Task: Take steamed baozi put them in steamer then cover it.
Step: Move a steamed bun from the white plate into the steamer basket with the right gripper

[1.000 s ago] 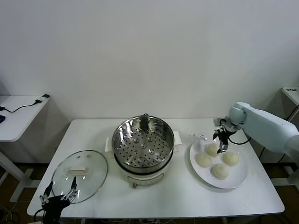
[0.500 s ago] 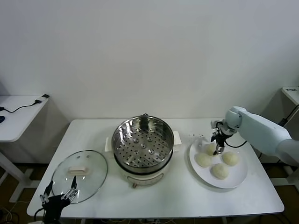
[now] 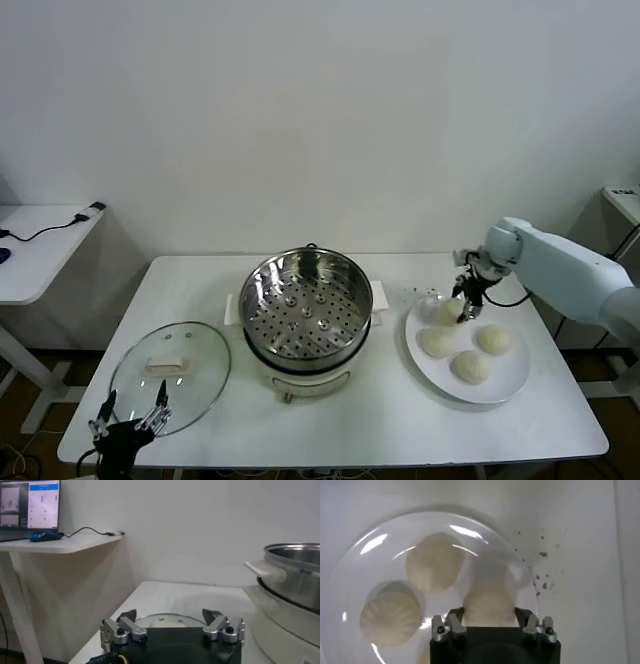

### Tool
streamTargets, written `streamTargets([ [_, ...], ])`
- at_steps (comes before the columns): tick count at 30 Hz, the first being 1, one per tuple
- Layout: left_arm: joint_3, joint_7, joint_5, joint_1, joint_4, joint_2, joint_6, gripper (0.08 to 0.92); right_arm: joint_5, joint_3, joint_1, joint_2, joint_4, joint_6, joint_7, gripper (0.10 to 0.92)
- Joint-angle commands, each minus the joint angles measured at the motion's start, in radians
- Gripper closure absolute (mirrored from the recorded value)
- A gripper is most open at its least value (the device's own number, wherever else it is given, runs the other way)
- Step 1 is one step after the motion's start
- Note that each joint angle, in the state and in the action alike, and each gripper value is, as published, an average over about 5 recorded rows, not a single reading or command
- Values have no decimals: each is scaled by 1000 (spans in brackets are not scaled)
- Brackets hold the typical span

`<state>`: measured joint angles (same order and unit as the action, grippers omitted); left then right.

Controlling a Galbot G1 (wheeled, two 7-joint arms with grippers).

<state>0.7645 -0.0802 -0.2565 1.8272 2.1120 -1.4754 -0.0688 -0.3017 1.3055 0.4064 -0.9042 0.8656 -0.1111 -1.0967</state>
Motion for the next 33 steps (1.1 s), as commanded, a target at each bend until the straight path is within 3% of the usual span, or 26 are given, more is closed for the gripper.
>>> streamTargets([
  [1,-1,-1,4,0,8,2,-2,177,-131,207,325,10,147,53,-48,329],
  [11,5,-10,3,-1,39,-2,-9,177,-182,251,688,-128,521,255,-126,330],
  [18,6,-11,5,0,52,-4,-11,177,-4,202,643,-280,716,423,-76,330],
  [23,6,-12,11,-4,53,-8,-12,177,211,159,486,-379,640,487,-26,330],
  [33,10,-14,25,1,60,-14,-9,177,562,88,205,-480,338,514,85,330],
])
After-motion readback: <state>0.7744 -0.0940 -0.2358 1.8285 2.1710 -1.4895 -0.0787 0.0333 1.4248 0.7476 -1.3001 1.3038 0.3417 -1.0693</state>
